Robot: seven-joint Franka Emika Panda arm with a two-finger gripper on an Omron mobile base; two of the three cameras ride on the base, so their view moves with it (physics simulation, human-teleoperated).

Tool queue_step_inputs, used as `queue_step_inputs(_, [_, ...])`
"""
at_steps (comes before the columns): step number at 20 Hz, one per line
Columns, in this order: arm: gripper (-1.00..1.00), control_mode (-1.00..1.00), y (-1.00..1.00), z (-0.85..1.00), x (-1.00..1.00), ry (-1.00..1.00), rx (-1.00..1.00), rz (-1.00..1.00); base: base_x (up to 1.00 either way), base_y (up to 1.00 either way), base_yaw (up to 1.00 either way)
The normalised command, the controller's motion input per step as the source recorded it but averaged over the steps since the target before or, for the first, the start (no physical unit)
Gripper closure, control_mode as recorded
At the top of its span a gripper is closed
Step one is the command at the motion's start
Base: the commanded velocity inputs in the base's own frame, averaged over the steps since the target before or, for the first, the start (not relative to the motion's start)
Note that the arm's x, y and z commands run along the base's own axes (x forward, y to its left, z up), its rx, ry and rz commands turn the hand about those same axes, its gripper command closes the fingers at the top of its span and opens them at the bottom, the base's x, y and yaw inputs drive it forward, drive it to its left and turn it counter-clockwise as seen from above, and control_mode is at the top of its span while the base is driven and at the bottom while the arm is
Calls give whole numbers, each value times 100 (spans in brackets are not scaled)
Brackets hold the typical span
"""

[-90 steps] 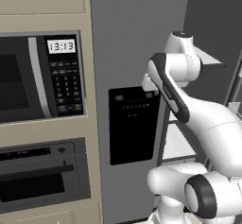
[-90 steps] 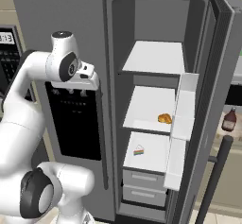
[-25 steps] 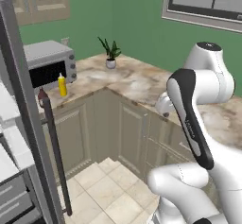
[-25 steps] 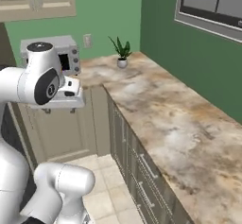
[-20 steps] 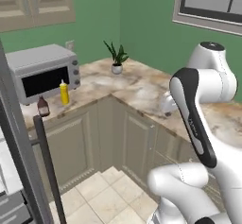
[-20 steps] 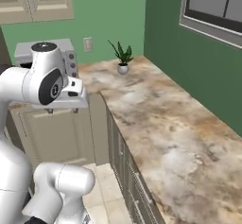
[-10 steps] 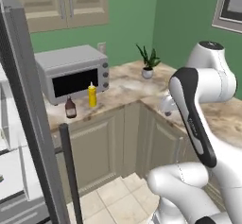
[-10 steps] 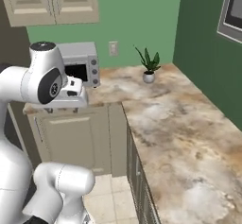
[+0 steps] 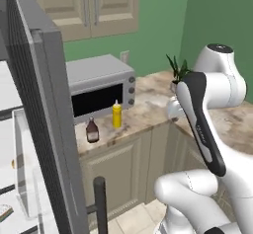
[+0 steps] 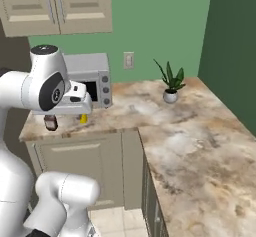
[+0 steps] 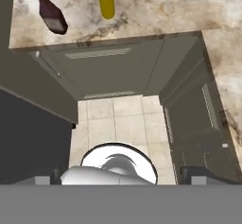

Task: Place the mustard and ketchup from the counter to the top shelf of the fridge. If the existing items in the fridge are on the top shelf, move them to other shelves.

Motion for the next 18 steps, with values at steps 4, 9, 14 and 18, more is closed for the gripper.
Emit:
queue_step_inputs(4, [-100, 100, 0, 0, 0, 0, 0, 0, 68, 0, 14])
queue_step_inputs(9, [-100, 100, 0, 0, 0, 0, 0, 0, 59, -1, 17])
queue_step_inputs(14, [-100, -100, -5, -7, 42, 0, 0, 13, 23, 0, 7])
queue_step_inputs(18, [-100, -100, -62, -29, 92, 3, 13, 34, 0, 0, 0])
